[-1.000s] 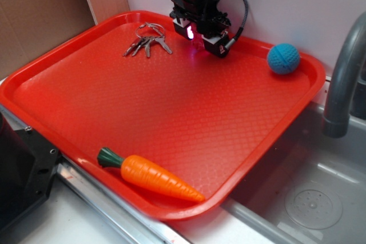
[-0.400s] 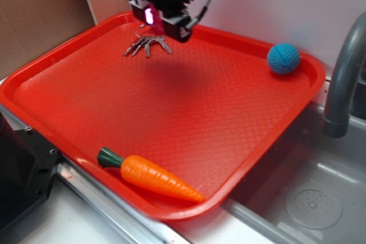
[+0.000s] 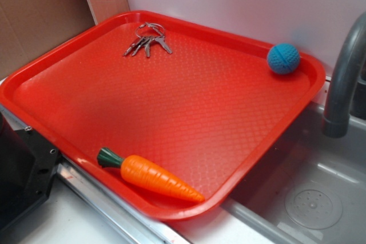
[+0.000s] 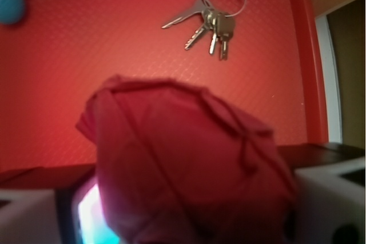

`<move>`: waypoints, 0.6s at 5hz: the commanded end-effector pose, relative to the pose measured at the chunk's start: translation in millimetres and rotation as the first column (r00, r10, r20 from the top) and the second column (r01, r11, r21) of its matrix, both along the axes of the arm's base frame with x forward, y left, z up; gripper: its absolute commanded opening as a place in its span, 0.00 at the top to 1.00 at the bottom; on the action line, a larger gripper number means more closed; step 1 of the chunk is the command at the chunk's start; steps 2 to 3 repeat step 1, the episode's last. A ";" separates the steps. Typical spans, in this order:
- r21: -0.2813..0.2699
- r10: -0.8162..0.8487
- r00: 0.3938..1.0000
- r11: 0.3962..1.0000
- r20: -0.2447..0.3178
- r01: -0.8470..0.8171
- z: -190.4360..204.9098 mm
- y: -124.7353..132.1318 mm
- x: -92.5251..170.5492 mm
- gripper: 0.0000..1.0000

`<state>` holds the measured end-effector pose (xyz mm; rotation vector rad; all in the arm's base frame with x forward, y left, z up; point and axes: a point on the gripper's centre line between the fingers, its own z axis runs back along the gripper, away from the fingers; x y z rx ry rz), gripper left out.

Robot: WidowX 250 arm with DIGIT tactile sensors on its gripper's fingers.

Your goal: Grab the red paper.

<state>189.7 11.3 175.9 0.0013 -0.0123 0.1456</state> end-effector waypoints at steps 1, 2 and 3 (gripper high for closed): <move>0.054 -0.011 0.999 0.999 0.043 0.008 8.0 -7.8 1.8 1.00; 0.054 -0.011 0.999 0.999 0.043 0.008 8.0 -7.8 1.8 1.00; 0.054 -0.011 0.999 0.999 0.043 0.008 8.0 -7.8 1.8 1.00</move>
